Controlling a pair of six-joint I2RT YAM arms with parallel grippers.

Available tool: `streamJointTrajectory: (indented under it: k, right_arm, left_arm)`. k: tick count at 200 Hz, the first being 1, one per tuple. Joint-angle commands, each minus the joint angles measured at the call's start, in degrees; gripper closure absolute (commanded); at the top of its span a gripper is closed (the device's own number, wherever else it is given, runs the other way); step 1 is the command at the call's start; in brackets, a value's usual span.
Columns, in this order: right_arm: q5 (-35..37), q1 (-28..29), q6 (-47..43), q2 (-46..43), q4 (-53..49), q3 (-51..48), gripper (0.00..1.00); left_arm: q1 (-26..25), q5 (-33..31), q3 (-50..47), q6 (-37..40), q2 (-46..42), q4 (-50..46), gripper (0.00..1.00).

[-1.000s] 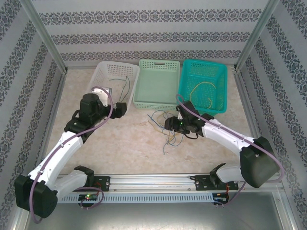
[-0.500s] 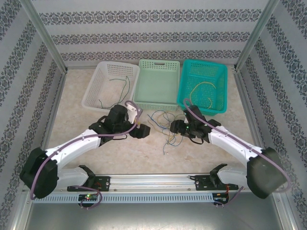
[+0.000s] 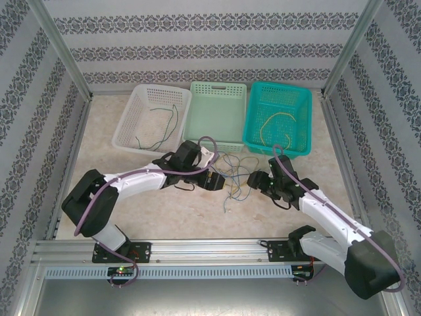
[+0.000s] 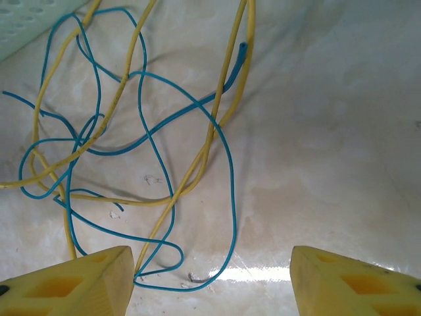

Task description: Untangle the cables

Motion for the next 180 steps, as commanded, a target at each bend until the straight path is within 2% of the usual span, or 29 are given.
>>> streamJointTrajectory:
  k: [1, 33, 89, 180]
  right_arm:
    - [-0.9, -0.4, -1.3, -2.1, 0.4, -1.3, 0.38]
    - [0.2, 3.3, -7.0, -0.7, 0.5, -0.2, 0.57]
    - [6.0, 11.9, -12.8, 9.7, 3.3, 3.6, 0.46]
    - [9.9, 14.3, -17.1, 19.4, 5.4, 7.8, 0.46]
  left_arm:
    - [-1.2, 2.1, 1.7, -2.3, 0.4, 2.9, 0.31]
    - [-1.3, 2.8, 1.8, -2.3, 0.4, 4.5, 0.32]
    - [-1.5, 2.9, 0.2, -3.2, -1.6, 5.5, 0.32]
    - [-1.0, 0.6, 0.6, -0.6, -3.9, 2.0, 0.31]
